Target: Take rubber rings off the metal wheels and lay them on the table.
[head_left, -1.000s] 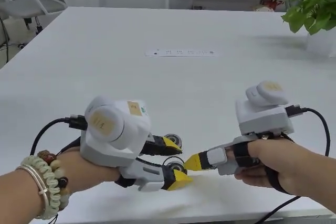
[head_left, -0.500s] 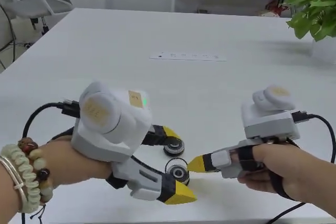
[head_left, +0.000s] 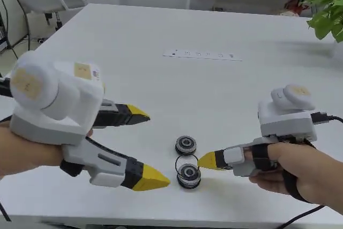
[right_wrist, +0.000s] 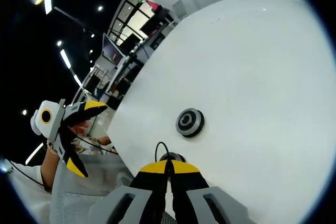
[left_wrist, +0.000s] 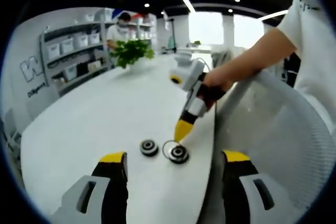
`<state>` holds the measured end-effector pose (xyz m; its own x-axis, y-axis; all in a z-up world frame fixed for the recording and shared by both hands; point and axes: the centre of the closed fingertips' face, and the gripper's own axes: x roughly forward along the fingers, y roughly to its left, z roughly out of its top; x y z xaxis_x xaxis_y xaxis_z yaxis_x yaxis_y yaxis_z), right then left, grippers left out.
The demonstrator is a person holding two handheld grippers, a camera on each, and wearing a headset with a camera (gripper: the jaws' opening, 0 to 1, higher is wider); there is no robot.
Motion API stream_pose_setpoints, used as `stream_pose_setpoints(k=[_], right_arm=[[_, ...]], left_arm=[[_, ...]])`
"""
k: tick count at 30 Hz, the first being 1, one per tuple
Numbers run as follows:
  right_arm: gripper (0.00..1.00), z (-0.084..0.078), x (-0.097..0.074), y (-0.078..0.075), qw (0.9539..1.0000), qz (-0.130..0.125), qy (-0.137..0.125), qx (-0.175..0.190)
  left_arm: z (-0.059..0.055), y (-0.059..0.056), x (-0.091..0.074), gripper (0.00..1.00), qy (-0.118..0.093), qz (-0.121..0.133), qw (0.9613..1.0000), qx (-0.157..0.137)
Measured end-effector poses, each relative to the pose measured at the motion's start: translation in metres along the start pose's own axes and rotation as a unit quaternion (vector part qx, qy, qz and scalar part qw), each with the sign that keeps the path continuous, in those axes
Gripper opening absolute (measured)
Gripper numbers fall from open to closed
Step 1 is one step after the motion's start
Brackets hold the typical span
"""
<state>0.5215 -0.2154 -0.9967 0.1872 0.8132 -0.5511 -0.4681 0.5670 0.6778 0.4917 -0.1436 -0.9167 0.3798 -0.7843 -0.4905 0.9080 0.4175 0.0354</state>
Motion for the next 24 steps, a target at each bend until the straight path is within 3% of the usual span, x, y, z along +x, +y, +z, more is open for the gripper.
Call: stream_pose_setpoints(k=[6, 9, 14, 18, 24], right_arm=[[0.00, -0.002, 0.002, 0.005, 1.0000, 0.005, 0.002, -0.003], [0.00, -0.002, 0.002, 0.006, 1.0000, 0.006, 0.003, -0.006], [0.00, 0.000, 0.001, 0.006, 1.0000, 0.008, -0.001, -0.005], [0.00, 0.000, 0.002, 0.007, 0.9999, 0.010, 0.000, -0.006], [0.00, 0.000, 0.001, 0.009, 0.9999, 0.011, -0.002, -0.007]], left_arm=[[-0.007, 0.009, -0.029, 0.75, -0.005, 0.047, 0.9986, -0.025], [-0.005, 0.012, -0.038, 0.76, -0.015, 0.063, 0.9976, -0.023], [-0.012, 0.015, -0.054, 0.78, -0.012, 0.087, 0.9957, -0.028], [-0.014, 0.013, -0.060, 0.77, -0.030, 0.096, 0.9937, -0.049], [-0.026, 0.006, -0.054, 0.78, -0.031, 0.098, 0.9924, -0.067]])
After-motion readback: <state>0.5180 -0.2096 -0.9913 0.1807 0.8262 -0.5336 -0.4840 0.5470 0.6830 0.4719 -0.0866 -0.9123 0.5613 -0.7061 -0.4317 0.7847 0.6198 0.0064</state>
